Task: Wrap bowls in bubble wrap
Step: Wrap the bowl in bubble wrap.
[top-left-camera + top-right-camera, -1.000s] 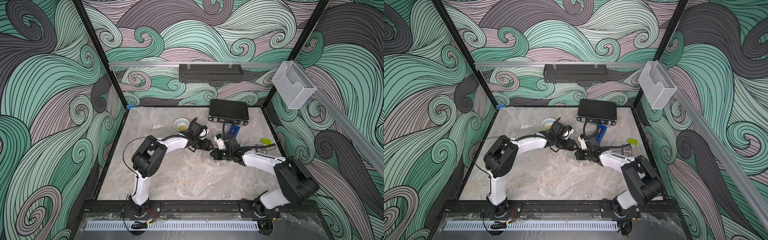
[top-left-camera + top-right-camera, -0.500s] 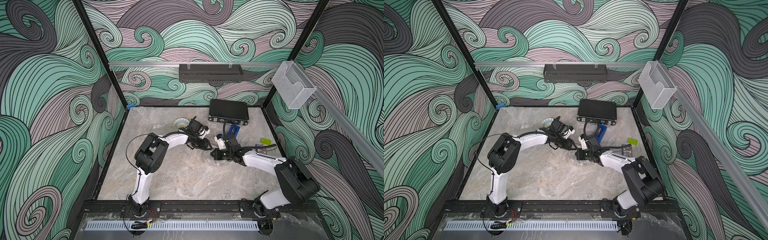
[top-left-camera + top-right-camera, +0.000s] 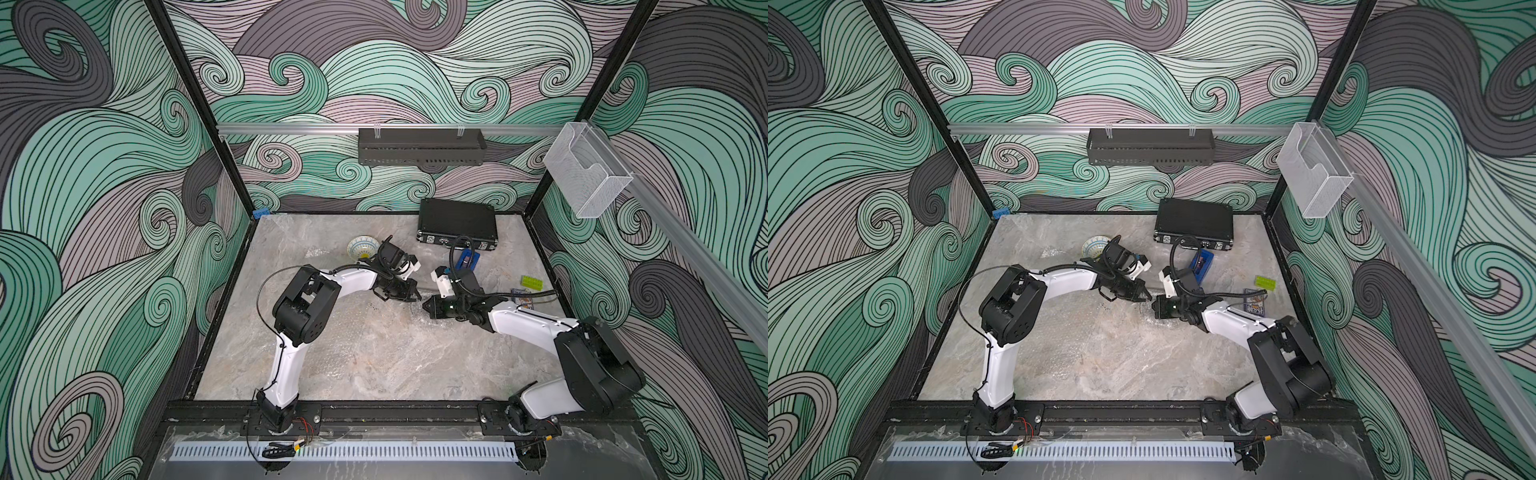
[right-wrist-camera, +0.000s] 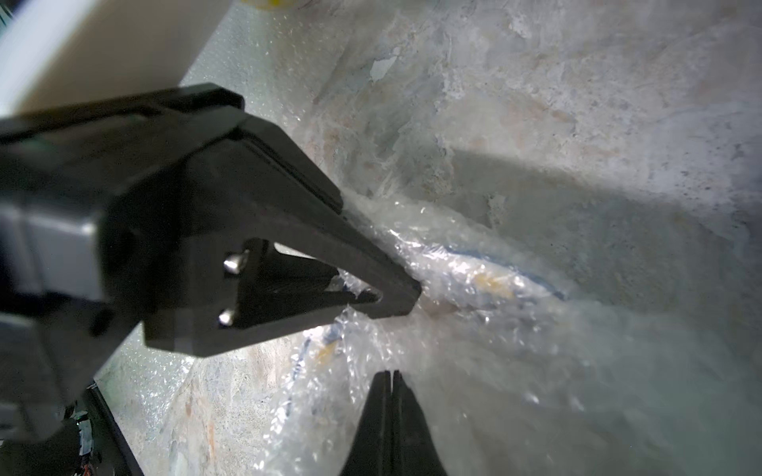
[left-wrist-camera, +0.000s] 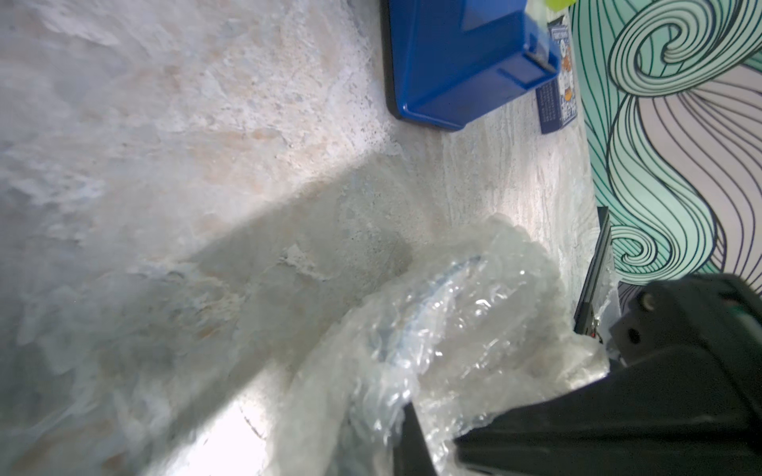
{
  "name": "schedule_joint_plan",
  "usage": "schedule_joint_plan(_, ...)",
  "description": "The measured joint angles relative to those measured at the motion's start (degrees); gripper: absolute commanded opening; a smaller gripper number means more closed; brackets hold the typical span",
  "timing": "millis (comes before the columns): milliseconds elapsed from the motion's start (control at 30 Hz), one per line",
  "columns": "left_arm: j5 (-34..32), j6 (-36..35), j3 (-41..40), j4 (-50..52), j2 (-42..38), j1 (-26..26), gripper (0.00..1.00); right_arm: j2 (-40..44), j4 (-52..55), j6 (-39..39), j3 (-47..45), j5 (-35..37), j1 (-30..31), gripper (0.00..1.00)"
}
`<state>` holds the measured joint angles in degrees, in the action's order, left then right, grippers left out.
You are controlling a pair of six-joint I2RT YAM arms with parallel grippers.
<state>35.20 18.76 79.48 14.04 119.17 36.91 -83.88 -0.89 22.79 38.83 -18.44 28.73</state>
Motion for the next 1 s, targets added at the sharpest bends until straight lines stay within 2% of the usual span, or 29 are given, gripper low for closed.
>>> schedule_joint_plan(167,-3.21,2.99,-6.38,-3.37,-4.63,0.02,0.0,3.98,2.6,-0.09,-0.2,0.04,0.02,0.23)
schedule_joint_plan(300,-6.67,4.31,-10.51,-4.22,-8.48,0.02,0.0,8.81,4.15,-0.07,-0.85,0.22,0.0,0.28)
schedule_joint_plan(433,-8.85,3.74,-11.45,-4.2,-9.79,0.02,0.0,12.31,6.05,-0.2,-0.94,0.5,-0.04,0.32)
schedule_joint_plan(567,-10.32,2.14,-11.39,-3.91,-10.05,0.02,0.0,14.73,7.26,-0.2,-0.94,1.86,-0.87,0.49)
schedule_joint_plan(667,-11.72,1.86,-12.41,-4.2,-11.19,0.04,0.0,15.17,7.5,0.44,-0.92,2.82,-3.23,0.54)
schedule_joint_plan(1000,-16.59,4.13,-17.57,-5.2,-16.31,0.02,0.0,7.5,7.1,6.25,4.44,1.75,-16.41,0.52)
